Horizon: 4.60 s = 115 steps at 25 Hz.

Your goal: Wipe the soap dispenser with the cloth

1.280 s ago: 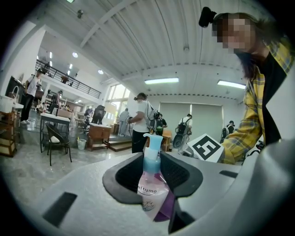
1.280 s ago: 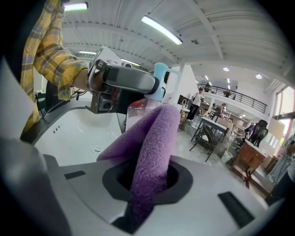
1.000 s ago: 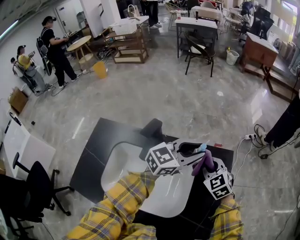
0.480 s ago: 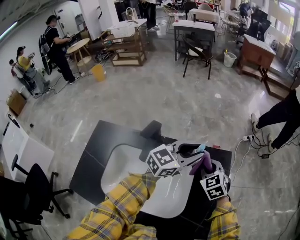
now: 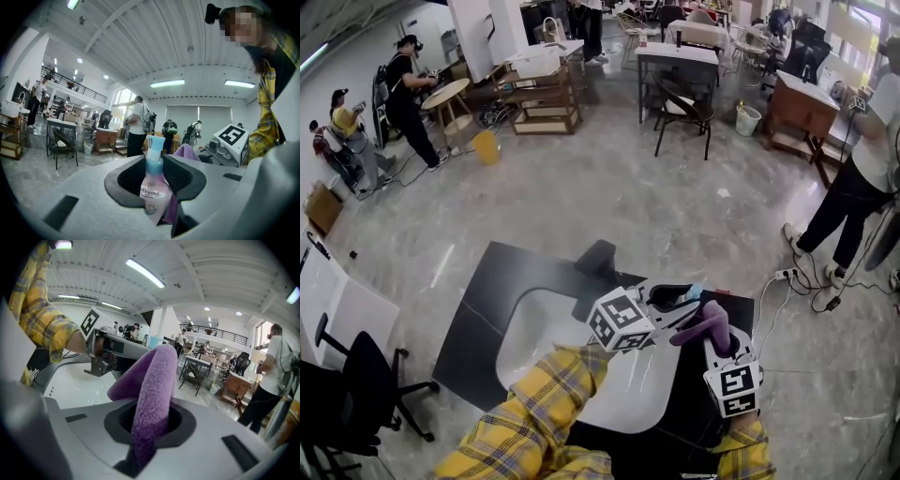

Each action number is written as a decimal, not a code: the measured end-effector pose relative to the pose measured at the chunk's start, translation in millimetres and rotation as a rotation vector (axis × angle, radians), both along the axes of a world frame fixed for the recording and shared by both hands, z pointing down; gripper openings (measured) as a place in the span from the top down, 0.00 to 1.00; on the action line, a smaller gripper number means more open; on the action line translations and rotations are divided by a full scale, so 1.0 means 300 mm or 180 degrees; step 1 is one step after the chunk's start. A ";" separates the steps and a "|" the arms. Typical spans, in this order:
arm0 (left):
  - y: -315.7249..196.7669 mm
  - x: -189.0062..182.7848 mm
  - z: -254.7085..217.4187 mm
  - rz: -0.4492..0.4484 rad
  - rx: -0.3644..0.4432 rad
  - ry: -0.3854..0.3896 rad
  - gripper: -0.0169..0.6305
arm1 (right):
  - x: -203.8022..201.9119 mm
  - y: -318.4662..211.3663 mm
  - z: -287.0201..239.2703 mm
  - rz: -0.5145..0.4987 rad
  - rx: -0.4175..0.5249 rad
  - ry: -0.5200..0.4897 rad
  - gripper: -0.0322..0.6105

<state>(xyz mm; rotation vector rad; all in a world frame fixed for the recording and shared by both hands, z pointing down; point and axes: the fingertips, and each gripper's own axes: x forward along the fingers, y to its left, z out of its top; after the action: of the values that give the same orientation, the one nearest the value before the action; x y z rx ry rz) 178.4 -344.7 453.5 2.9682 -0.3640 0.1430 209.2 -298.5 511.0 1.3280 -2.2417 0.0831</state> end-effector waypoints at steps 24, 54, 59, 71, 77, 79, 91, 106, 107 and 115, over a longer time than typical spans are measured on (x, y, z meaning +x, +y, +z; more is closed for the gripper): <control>0.014 0.011 0.003 -0.1077 0.0010 0.0030 0.81 | 0.010 0.120 0.003 0.0086 -0.0040 0.0046 0.89; 0.063 0.013 -0.009 0.0225 0.0074 -0.0442 0.57 | 0.040 0.161 -0.040 0.0128 -0.0019 0.0010 0.89; 0.089 0.045 -0.005 0.0640 0.0400 -0.0798 0.56 | 0.052 0.170 -0.043 0.0171 -0.0030 -0.0036 0.89; 0.045 0.067 -0.005 0.1112 0.0386 -0.0849 0.57 | 0.096 0.182 -0.033 0.0229 -0.0067 -0.0094 0.89; 0.049 0.068 0.001 0.1153 0.0424 -0.0903 0.78 | 0.101 0.174 -0.036 0.0239 -0.0067 -0.0089 0.89; 0.050 0.065 0.001 0.1110 0.0376 -0.0891 0.78 | 0.096 0.174 -0.033 0.0236 -0.0073 -0.0096 0.89; 0.029 0.065 0.006 0.0380 0.0062 -0.0752 0.79 | 0.046 0.171 -0.020 0.0165 -0.0095 -0.0120 0.89; 0.010 0.080 0.011 -0.0550 0.0024 -0.0548 0.79 | 0.011 0.170 -0.007 0.0130 -0.0107 -0.0150 0.89; 0.009 0.078 0.010 -0.0594 0.0026 -0.0543 0.79 | 0.010 0.171 -0.003 0.0134 -0.0118 -0.0155 0.89; -0.002 0.072 0.009 -0.0918 0.0045 -0.0501 0.79 | 0.002 0.171 0.001 0.0177 -0.0148 -0.0138 0.89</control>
<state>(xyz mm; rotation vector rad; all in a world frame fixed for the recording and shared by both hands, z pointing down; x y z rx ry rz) 200.0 -345.2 456.2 2.8844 -0.8084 0.3413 209.8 -247.3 511.4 1.3761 -2.2250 0.1844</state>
